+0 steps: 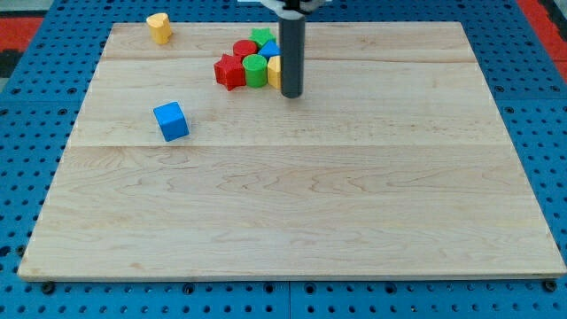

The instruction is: Move blue cube towards right

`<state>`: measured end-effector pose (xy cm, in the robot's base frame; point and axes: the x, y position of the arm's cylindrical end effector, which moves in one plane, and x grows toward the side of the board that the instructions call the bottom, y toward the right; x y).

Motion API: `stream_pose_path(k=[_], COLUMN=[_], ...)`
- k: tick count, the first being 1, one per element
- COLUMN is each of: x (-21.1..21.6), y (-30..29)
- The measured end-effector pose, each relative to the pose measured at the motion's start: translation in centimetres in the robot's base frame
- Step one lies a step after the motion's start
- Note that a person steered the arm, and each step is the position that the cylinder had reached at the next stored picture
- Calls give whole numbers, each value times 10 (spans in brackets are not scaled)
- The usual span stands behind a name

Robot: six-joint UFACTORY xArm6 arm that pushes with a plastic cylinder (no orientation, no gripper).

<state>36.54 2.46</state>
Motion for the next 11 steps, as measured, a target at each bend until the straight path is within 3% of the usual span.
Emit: stream_pose_path(k=[1, 2, 3, 4, 5, 7, 8, 9, 10, 11], x=[75, 110, 111, 73, 47, 44, 37, 60, 53, 34], y=[-4, -116, -242, -249, -215, -26, 21, 33, -79, -124])
